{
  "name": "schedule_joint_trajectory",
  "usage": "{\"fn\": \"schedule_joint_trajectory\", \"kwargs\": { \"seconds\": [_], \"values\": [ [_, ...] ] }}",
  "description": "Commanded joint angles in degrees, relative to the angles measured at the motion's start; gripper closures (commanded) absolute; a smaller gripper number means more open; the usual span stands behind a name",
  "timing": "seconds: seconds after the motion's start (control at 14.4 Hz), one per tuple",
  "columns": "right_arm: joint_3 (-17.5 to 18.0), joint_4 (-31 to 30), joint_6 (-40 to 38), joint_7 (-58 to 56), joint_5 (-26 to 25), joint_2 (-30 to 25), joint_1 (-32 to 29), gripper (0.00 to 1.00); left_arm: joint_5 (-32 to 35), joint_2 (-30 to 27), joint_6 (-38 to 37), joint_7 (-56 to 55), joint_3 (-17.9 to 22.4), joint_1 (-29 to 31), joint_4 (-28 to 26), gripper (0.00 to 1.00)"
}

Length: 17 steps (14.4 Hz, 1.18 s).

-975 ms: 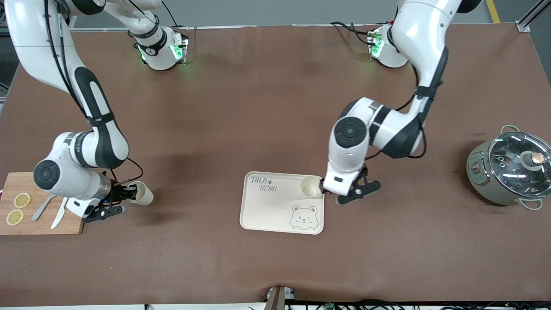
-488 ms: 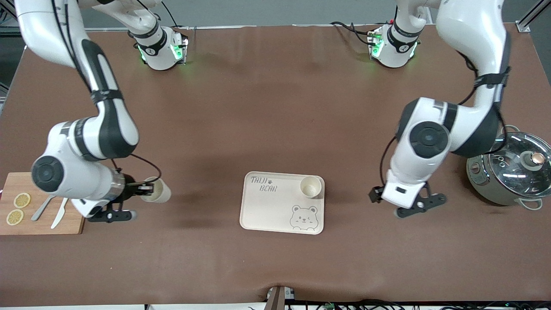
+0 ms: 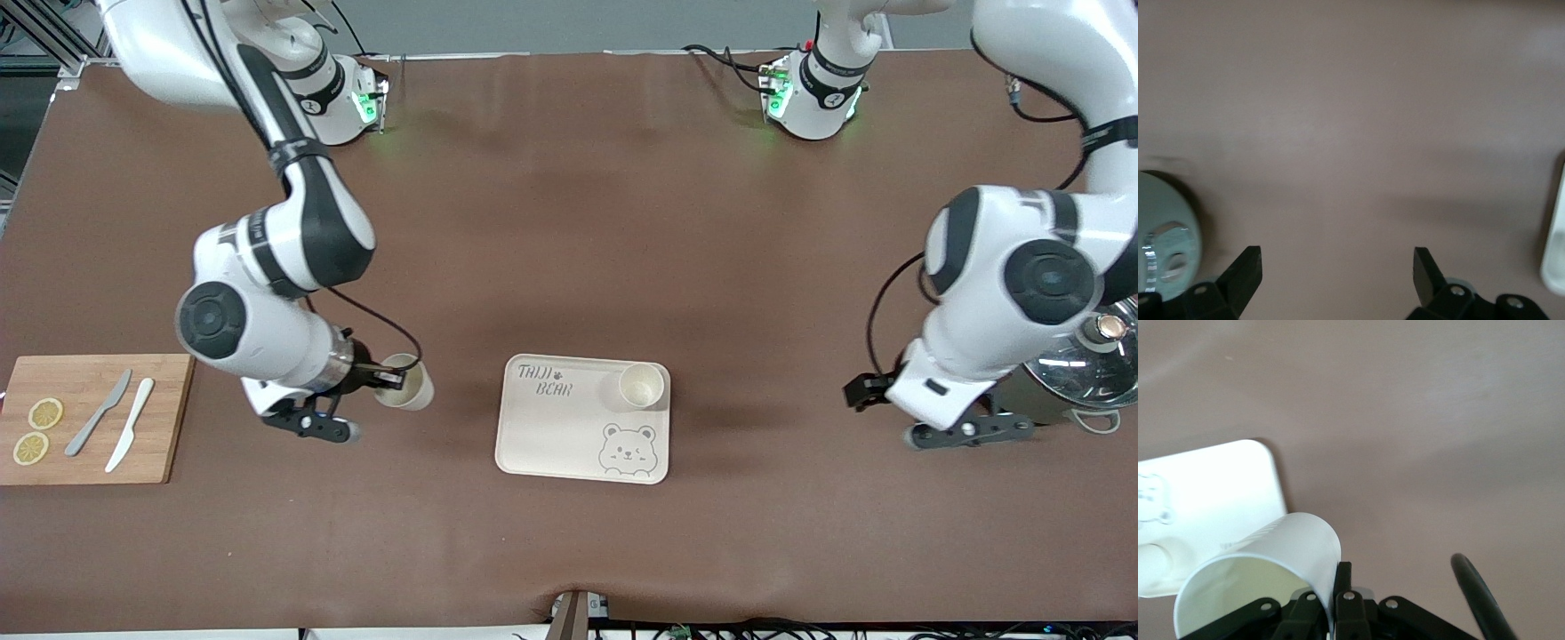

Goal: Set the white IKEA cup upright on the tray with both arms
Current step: 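Lift the second cup with the right gripper while the left gripper withdraws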

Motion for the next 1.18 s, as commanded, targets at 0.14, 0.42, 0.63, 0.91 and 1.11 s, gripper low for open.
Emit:
{"fn": "schedule_joint_trajectory", "kwargs": {
  "seconds": [0.14,0.42,0.63,0.91,1.11],
  "values": [
    [-0.29,1.36,10.35,11.51,1.2,5.21,7.55,1.0,-3.64,-8.13,-7.83,5.62,-0.51,2.61,-1.1,0.0],
    [-0.38,1.36,17.4,13.38,0.94,8.9,10.01,1.0,-5.66,-14.63,-14.08,7.65,-0.51,3.32,-1.1,0.0],
    [-0.46,1.27,21.8,13.38,0.5,11.45,11.42,1.0,-6.89,-16.05,-15.93,7.83,-0.51,2.97,-1.8,0.0],
    [-0.55,1.01,24.7,13.47,0.5,13.39,12.22,1.0,-8.48,-16.31,-16.29,13.0,-0.43,3.14,-2.77,0.0],
    [-0.82,0.92,25.15,13.47,0.41,14.62,13.01,1.0,-8.48,-16.14,-16.64,13.19,-0.25,3.14,-2.77,0.0]
  ]
}}
